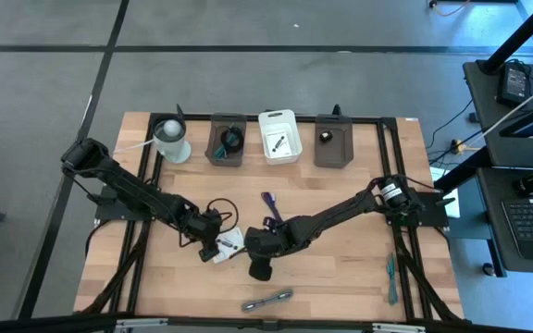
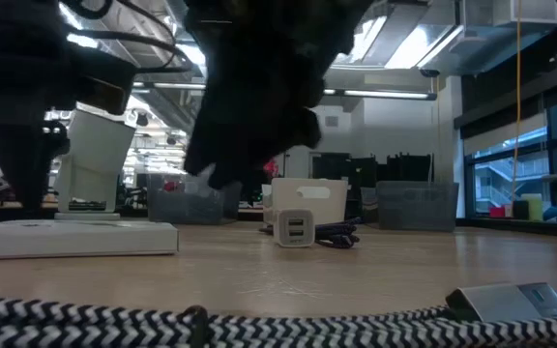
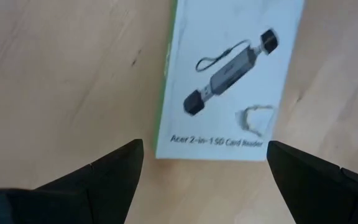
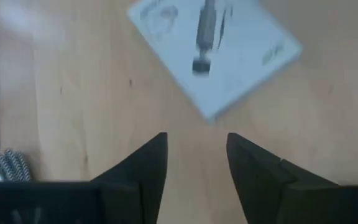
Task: Pick and place items into bin
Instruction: Put the white card reader box into the white bin
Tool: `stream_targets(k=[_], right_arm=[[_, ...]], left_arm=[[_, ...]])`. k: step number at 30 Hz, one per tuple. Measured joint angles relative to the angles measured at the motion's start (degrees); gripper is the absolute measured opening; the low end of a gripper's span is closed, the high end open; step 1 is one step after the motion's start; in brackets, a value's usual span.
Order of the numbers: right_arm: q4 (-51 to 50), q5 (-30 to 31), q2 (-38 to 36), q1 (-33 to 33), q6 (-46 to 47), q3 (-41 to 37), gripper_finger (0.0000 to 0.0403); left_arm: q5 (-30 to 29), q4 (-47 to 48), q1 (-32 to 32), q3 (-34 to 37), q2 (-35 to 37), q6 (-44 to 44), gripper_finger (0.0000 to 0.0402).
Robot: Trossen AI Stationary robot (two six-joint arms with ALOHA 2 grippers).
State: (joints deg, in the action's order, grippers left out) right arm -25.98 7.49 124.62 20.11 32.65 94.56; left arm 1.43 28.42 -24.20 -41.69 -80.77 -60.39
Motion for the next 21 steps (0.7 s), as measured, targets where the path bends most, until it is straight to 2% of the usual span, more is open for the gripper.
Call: stream_targets(k=[4, 13, 21], right_arm=[[3.54, -0.06, 1.82, 0.09, -4.25, 0.0, 0.017], [3.86, 1.78, 4.39, -0.32, -4.69, -0.07, 0.017], [5.01, 2.09, 5.08, -1.06, -7.66, -0.07, 0.017]], left_arm=[[0.09, 0.03, 1.76, 0.0, 0.0, 0.03, 0.0335], [-2.06, 0.65, 5.31, 0.07, -0.01, 2.68, 0.0335], [-1.02, 0.04, 7.05, 0.07, -2.09, 6.39, 0.0335]])
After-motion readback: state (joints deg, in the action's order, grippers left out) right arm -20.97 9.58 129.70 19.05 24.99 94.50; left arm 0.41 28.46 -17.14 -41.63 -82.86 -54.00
